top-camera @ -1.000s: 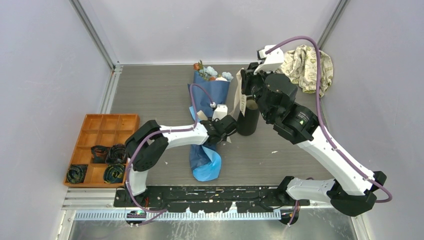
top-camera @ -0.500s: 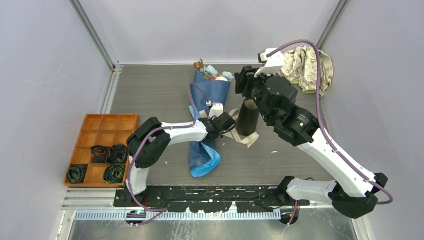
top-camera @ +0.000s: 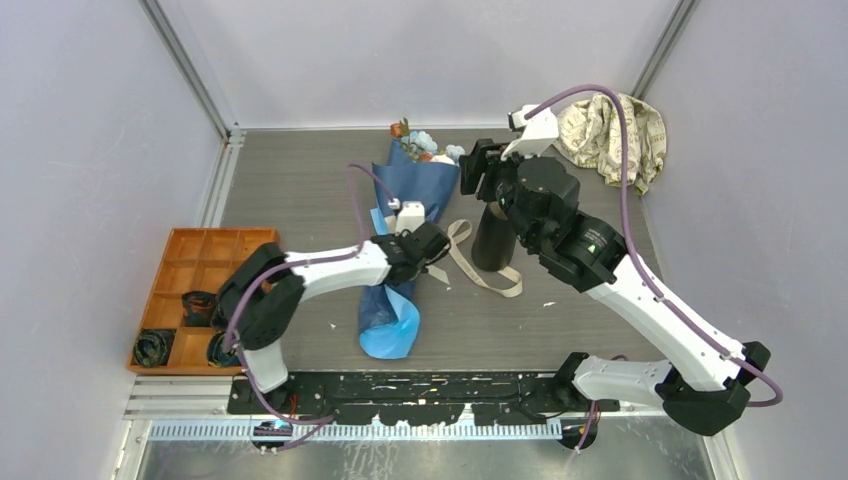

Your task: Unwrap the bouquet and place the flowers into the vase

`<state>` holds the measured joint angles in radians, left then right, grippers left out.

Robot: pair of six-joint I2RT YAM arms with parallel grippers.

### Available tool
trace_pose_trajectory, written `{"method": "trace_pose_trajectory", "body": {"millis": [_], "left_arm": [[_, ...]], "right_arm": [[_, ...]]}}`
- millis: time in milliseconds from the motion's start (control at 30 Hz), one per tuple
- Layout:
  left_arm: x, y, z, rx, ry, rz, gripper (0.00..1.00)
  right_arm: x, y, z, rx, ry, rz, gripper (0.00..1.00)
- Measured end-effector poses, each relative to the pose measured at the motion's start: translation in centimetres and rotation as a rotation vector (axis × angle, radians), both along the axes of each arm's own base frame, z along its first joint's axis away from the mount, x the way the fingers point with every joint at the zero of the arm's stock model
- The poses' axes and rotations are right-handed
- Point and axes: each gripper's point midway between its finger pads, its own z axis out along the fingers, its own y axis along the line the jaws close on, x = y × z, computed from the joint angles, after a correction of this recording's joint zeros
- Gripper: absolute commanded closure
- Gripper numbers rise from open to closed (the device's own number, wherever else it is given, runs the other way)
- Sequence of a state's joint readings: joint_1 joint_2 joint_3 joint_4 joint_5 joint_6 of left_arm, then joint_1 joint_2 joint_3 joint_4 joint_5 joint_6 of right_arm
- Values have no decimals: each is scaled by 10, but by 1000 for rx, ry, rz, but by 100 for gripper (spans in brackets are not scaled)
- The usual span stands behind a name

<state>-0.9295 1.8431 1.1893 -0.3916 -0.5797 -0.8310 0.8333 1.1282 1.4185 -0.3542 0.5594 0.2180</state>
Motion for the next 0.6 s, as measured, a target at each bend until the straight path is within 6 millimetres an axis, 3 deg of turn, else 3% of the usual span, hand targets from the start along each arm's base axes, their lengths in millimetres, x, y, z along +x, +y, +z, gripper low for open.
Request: {"method": "trace_pose_trajectory", "body": {"millis": [267, 433, 600], "left_arm": [[-17, 37, 88, -147, -135, 35, 99], [-31, 82, 140, -191, -252, 115, 97], [-37, 115, 170, -195, -334, 188, 97]], "right_arm": [[-5, 19, -78, -19, 175, 58, 46], [-11, 40, -119, -14, 290, 135, 51], [-21, 76, -187, -61, 459, 225, 52]]}}
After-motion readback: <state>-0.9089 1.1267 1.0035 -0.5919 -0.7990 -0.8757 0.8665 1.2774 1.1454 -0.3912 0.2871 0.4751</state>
